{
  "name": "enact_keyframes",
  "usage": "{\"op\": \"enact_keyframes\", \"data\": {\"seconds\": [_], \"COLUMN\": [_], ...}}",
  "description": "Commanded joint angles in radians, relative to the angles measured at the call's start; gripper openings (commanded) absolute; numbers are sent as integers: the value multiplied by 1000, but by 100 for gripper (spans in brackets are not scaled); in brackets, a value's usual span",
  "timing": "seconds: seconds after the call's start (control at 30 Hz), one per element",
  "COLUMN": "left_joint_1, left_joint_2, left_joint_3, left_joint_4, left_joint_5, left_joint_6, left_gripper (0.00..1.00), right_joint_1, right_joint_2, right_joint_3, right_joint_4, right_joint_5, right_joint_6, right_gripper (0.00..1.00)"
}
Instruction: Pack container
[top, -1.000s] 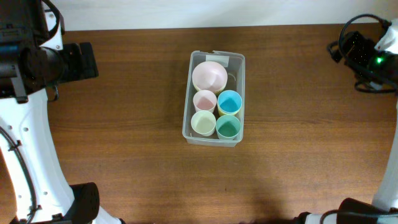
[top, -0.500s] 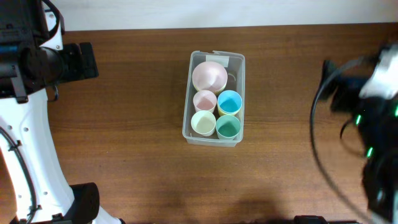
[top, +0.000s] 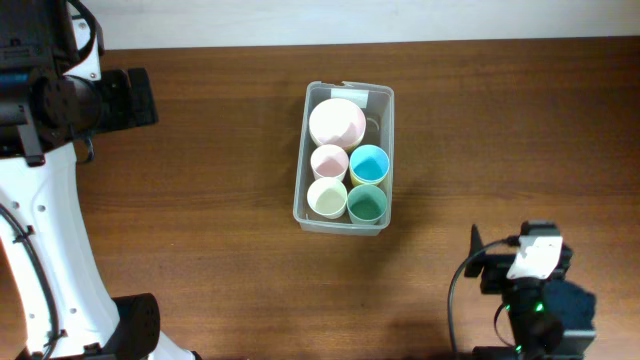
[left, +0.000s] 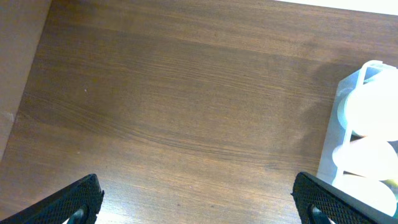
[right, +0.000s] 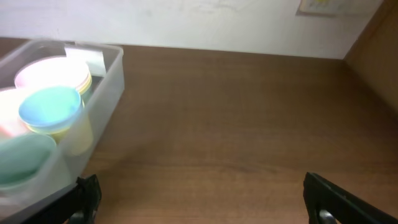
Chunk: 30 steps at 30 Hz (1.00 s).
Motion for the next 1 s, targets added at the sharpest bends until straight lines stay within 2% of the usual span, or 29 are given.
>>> {"op": "enact_keyframes", "data": {"seconds": [0.0,0.13,0.4,0.6,0.97], "left_joint_1": [2,2,2,2,2], "left_joint_2": [-5,-5,-5,-5,-5], "left_joint_3": [10,10,10,10,10], "left_joint_4": [2,2,2,2,2], "left_joint_5": [-7,-7,-7,-7,-7], "left_joint_6": [5,5,5,5,5], "left_gripper": [100,100,100,100,100], "right_joint_1": [9,9,10,10,10], "right_joint_2": [-114,-210,-209,-208,-208], "right_joint_3": [-100,-192,-268,-275,-275], "right_joint_4": [8,10,14,-19,-72], "right_joint_5": [11,-9,-39,-126,-123], "right_joint_6": [-10,-10,-10,-10,-10], "right_gripper": [99,99,99,99,99]}}
